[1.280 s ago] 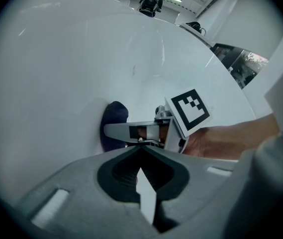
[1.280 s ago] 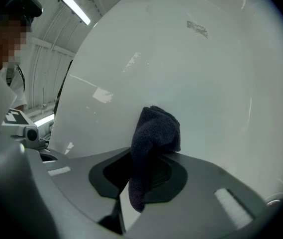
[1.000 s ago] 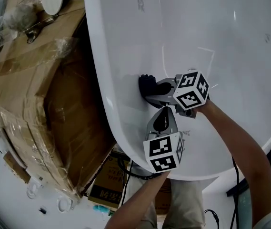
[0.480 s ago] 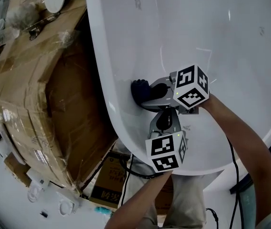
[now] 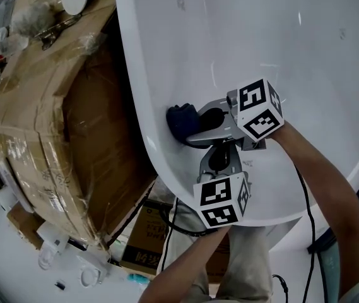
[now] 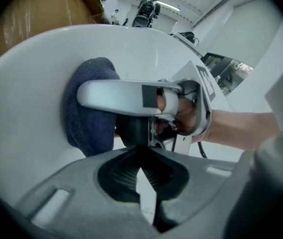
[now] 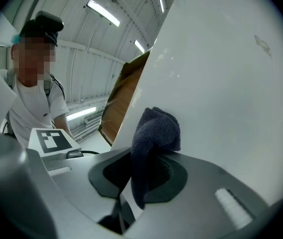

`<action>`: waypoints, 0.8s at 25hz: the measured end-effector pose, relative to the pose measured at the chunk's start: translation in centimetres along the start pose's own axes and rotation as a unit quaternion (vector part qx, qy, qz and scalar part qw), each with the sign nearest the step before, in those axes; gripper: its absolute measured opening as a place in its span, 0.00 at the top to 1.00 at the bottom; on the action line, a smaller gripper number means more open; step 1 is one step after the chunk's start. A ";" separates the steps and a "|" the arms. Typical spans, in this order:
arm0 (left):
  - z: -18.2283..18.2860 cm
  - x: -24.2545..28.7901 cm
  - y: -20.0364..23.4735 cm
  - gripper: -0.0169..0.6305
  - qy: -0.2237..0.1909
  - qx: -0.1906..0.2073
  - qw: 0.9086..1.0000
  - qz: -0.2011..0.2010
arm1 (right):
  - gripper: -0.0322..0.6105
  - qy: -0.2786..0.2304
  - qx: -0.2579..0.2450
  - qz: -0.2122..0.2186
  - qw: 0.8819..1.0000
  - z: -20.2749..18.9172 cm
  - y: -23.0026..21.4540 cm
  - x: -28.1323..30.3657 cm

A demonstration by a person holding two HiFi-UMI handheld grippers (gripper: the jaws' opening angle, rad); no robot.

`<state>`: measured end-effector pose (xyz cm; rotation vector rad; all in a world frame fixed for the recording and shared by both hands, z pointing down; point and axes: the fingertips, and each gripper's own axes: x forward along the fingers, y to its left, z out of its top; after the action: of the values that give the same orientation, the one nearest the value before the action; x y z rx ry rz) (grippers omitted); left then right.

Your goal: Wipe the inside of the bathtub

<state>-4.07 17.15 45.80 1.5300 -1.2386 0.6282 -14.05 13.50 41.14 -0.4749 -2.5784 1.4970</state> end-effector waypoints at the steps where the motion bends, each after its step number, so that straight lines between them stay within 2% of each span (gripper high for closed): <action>1: -0.1 0.0 -0.1 0.98 0.000 0.001 1.000 -0.001 | 0.87 -0.011 0.003 0.005 1.000 0.2 0.3 -0.3; 3: -0.2 0.2 -0.2 0.98 0.000 0.004 1.000 -0.003 | 0.87 -0.027 0.004 0.003 1.000 0.4 0.3 -1.2; 8: -0.6 0.8 -0.3 0.98 0.006 0.008 1.000 -0.003 | 0.87 -0.057 0.011 -0.035 0.998 0.2 -1.3 -3.8; 14: -0.3 1.6 0.2 0.98 0.011 0.019 1.000 0.001 | 0.87 -0.069 0.019 -0.079 0.994 -0.7 -3.9 -6.3; 20: 1.9 3.3 1.6 0.98 0.008 0.046 0.999 0.004 | 0.87 -0.068 0.025 -0.129 0.989 -1.7 -6.8 -7.9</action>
<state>-4.85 14.19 48.61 1.5923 -1.2186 0.7105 -7.54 9.16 48.29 -0.0311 -2.5722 1.5459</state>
